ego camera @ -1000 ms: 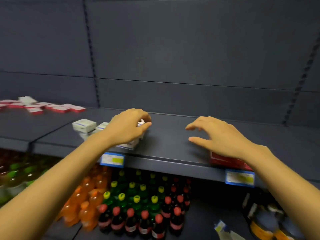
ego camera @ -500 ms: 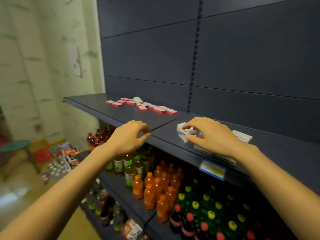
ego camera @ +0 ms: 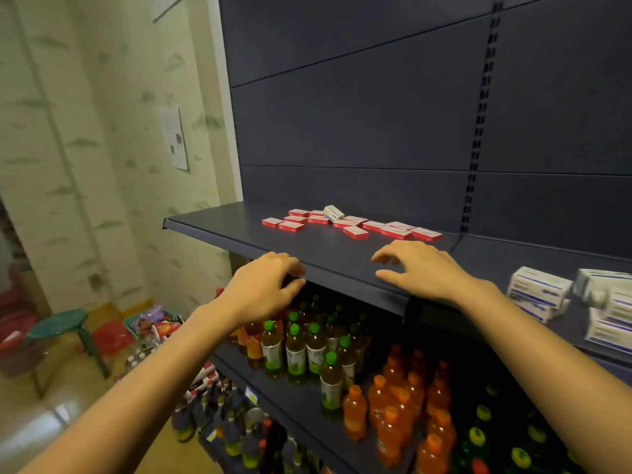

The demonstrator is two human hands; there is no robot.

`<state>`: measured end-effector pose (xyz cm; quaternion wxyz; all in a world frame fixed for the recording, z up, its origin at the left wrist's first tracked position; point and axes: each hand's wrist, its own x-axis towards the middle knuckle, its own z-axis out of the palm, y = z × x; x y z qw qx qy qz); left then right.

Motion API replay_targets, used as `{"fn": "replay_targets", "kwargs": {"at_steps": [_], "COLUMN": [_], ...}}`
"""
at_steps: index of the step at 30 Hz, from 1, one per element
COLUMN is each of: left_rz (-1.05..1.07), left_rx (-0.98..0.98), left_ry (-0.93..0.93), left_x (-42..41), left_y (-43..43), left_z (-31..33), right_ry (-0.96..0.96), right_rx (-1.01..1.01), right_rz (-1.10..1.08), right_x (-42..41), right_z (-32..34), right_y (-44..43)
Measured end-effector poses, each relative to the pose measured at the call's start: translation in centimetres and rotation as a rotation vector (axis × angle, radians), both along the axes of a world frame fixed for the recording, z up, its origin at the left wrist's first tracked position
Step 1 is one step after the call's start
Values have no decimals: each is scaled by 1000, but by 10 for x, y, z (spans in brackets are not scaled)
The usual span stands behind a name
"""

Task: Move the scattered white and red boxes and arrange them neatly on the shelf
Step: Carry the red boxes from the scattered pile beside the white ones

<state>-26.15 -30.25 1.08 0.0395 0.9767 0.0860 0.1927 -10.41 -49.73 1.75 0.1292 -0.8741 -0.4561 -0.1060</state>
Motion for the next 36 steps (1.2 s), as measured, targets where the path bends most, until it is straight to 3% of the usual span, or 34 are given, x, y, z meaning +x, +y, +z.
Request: {"fn": "replay_targets", "kwargs": {"at_steps": [11,19,26,36], "left_rz": [-65,-103,-143,-240], "left_rx": [-76,-72,-40,-57], "left_ry": [-48,-45,-26,31], "left_x": [52,120,174,269], "left_y": [102,169,205,230], "left_z": [-8,-1,7,15], "right_ry": [67,72,155,127], "right_rx": [-7,-65,-309,-336], "right_rz": [-130,-422,-511,-530], "right_x": [56,134,180,192], "right_z": [-3,1,-4,6], "right_y": [103,172,192,182]}}
